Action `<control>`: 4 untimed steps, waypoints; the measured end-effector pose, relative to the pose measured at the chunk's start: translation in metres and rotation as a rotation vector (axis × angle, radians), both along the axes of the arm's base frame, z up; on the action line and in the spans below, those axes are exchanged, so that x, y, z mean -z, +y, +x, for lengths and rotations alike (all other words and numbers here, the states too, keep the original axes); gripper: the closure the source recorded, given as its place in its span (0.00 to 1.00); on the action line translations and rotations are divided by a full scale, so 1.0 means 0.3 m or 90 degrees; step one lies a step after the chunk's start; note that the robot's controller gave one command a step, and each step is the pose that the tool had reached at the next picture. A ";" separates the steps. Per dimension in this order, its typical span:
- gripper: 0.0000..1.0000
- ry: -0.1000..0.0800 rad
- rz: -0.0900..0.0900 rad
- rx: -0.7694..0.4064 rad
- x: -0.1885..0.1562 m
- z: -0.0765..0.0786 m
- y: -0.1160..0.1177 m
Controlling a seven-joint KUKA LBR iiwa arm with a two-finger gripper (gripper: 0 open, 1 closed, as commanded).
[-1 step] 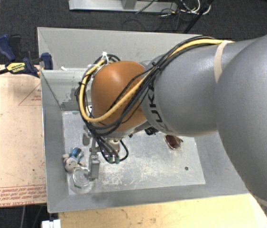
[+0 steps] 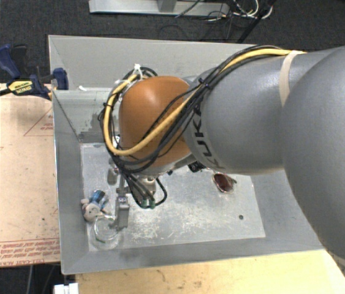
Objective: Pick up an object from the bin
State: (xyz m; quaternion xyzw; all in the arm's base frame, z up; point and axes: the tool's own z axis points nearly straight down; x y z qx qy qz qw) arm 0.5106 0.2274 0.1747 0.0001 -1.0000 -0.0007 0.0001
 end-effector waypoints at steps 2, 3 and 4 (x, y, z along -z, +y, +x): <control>0.00 -0.009 -0.001 -0.335 0.370 -0.026 0.023; 0.00 -0.002 0.000 -0.523 0.251 -0.029 0.068; 0.00 -0.010 0.002 -0.346 0.337 -0.024 0.039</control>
Offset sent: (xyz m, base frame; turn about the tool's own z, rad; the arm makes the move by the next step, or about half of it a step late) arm -0.0190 0.0120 -0.0568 -0.3058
